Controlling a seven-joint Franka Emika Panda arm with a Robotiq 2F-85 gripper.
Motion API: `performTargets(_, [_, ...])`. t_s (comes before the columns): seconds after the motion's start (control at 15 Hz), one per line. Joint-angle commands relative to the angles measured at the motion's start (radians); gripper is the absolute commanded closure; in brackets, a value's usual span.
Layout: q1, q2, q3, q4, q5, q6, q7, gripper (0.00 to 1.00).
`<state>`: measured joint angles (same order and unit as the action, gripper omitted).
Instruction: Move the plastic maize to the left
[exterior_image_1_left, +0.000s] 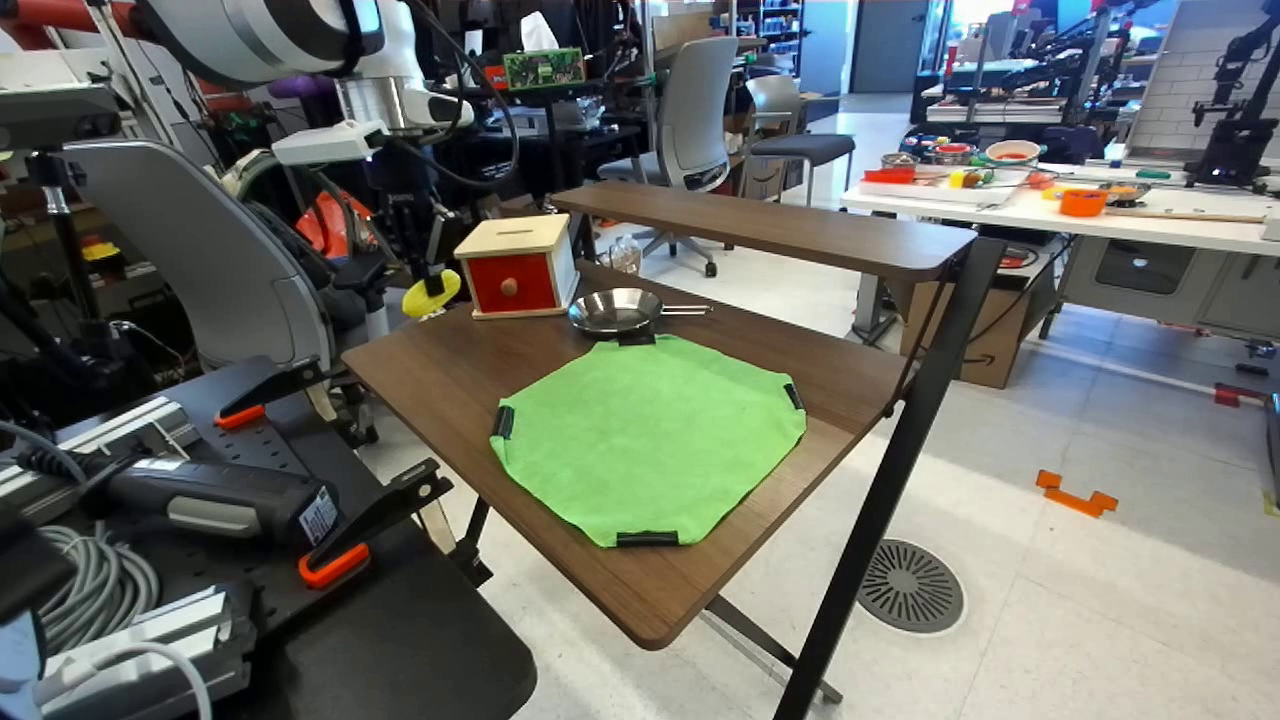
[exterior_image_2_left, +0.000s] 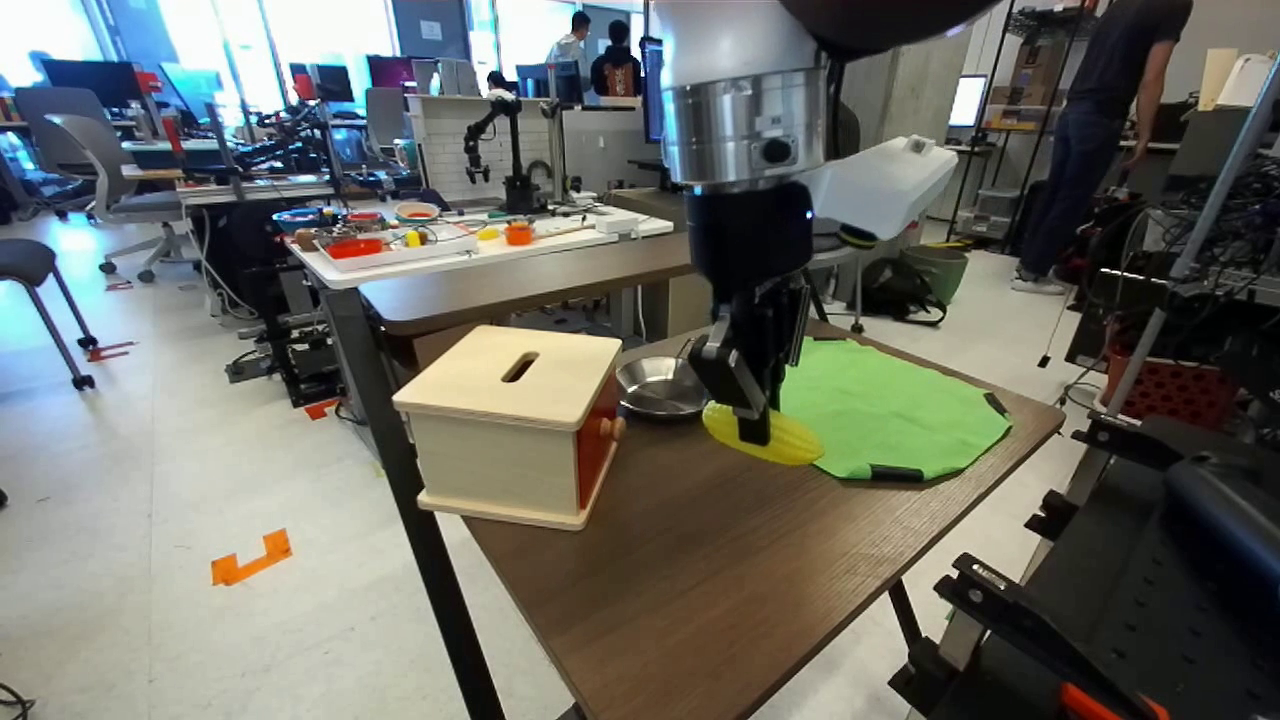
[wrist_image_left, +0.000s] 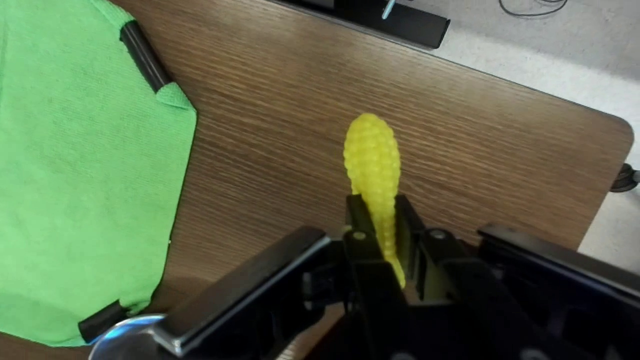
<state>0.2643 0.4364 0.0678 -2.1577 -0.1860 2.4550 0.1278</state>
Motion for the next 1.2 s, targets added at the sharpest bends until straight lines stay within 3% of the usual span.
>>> performTargets(0.0, [0.032, 0.067, 0.011, 0.087, -0.046, -0.058, 0.001, 0.96])
performTargets(0.6, [0.112, 0.189, 0.016, 0.184, -0.108, -0.131, 0.003, 0.96])
performTargets(1.13, [0.136, 0.279, 0.027, 0.283, -0.109, -0.17, -0.025, 0.96])
